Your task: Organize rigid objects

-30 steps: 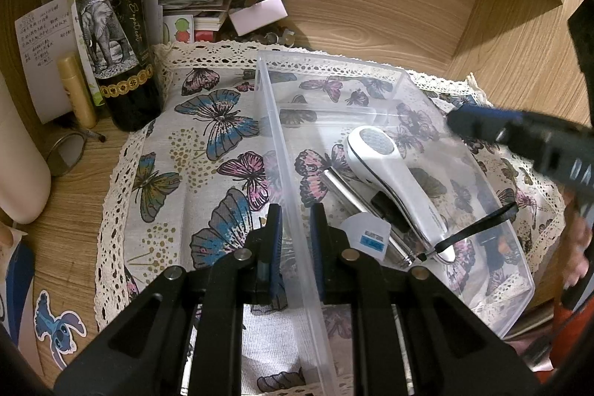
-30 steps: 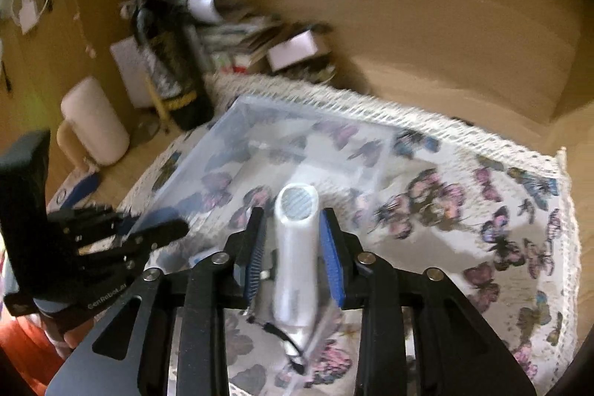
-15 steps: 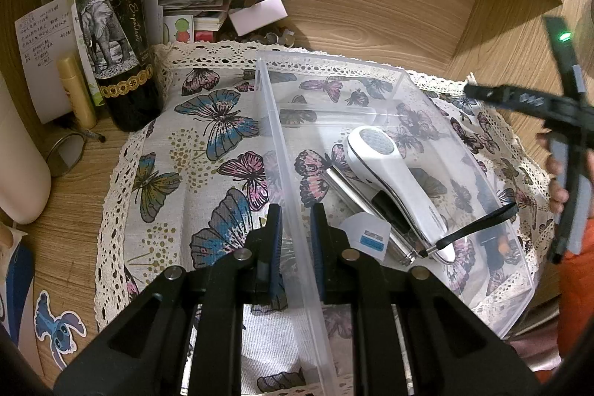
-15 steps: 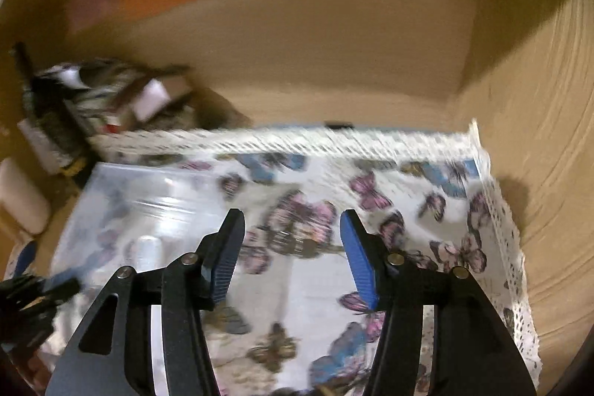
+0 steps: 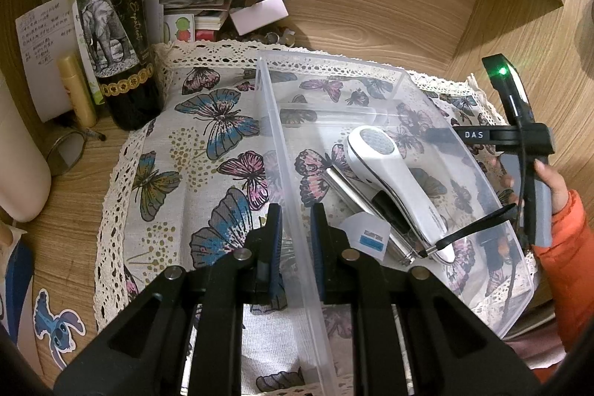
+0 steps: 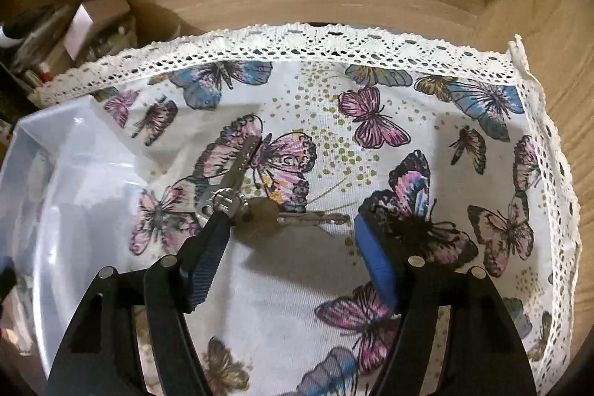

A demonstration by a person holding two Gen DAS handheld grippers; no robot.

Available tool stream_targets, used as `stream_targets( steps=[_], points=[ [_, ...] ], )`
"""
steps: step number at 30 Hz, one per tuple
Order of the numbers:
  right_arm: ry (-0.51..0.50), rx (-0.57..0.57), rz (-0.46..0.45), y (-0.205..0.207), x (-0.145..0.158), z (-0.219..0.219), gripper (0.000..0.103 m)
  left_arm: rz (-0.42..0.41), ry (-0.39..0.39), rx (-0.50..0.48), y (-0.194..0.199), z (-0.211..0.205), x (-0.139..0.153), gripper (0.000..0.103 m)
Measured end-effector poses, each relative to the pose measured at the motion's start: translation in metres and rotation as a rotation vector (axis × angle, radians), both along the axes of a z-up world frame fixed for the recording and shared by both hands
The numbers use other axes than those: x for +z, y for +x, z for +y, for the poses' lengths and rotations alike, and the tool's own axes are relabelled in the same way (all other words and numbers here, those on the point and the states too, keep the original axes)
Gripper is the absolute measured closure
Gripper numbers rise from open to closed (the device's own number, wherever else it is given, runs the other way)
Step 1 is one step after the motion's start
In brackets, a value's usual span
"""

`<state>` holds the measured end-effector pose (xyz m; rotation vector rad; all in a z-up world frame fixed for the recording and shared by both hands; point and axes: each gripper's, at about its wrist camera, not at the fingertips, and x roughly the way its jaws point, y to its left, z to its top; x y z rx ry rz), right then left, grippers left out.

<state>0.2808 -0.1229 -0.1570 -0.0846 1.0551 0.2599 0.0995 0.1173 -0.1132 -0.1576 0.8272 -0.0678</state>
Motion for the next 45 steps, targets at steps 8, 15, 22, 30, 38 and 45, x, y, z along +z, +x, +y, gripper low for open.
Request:
stream_targets(
  steps=[8,15,22,30,38,45],
  points=[
    [-0.001,0.035,-0.029,0.000,0.001,0.009,0.045,0.000,-0.001,0.000,0.000,-0.001,0.000,0.088],
    [0.016,0.032,-0.069,-0.038,0.015,0.003,0.045,0.000,0.000,0.000,0.000,-0.001,0.000,0.088],
    [0.101,0.064,-0.113,-0.066,0.061,-0.001,0.098,0.000,-0.002,0.001,0.000,0.000,0.000,0.088],
    [0.080,0.079,-0.102,-0.056,0.062,0.003,0.054,0.000,0.002,-0.002,-0.001,0.000,0.000,0.088],
    [0.035,0.104,-0.025,-0.046,0.024,0.017,0.030,0.000,0.000,-0.002,-0.001,0.000,0.000,0.088],
    [-0.060,0.176,-0.039,-0.034,0.002,0.044,0.050,0.000,0.002,-0.003,-0.001,0.000,0.000,0.088]
  ],
)
